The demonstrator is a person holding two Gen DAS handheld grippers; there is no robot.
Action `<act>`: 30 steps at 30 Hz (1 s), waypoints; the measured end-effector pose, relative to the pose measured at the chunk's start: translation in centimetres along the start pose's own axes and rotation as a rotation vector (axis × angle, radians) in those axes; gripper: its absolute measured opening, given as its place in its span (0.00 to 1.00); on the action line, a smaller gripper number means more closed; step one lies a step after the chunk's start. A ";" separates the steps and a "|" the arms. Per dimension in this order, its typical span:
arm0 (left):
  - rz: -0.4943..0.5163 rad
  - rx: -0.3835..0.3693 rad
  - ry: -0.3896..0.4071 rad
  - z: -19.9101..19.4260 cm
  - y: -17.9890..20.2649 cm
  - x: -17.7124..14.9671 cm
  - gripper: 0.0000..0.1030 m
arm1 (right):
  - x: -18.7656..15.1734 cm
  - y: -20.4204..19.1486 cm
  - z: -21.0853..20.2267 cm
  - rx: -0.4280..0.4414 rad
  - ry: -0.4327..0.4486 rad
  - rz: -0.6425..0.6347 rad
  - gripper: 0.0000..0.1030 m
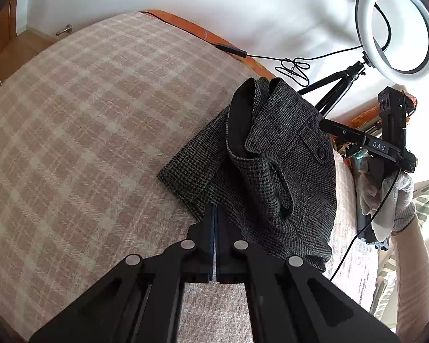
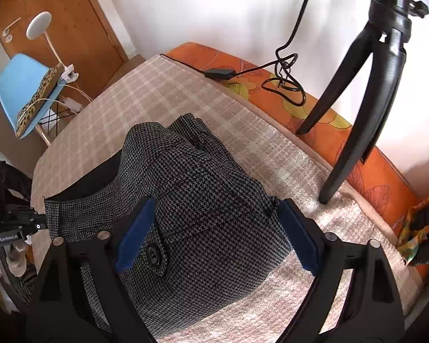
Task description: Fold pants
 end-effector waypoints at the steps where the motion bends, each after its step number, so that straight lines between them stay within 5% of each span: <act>1: -0.001 -0.001 0.002 0.1 0.0 0.1 0.00 | 0.0 -0.1 0.4 0.012 -0.010 -0.007 0.95; 10: 0.044 0.013 -0.099 3.8 0.3 0.3 0.00 | -0.5 -0.3 3.3 0.015 -0.063 -0.043 1.00; 16: -0.006 -0.050 -0.106 4.4 -0.2 0.5 0.00 | -0.3 -0.2 4.2 0.013 -0.102 -0.062 1.00; 25: 0.033 -0.043 -0.070 4.4 0.4 0.2 0.00 | -0.6 -0.8 4.7 -0.028 -0.092 -0.068 1.00; 30: 0.008 -0.100 -0.012 4.5 0.1 0.0 0.00 | -0.5 -0.9 4.6 -0.032 -0.108 -0.088 0.98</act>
Point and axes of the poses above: each gripper's, at about its wrist camera, not at the fingertips, and z roughly the way its jaws point, y to its right, x to its top, the point moved 5 cm from there along z, roughly the way its jaws point, and after that the axes turned 5 degrees about y, right-handed, at the moved point
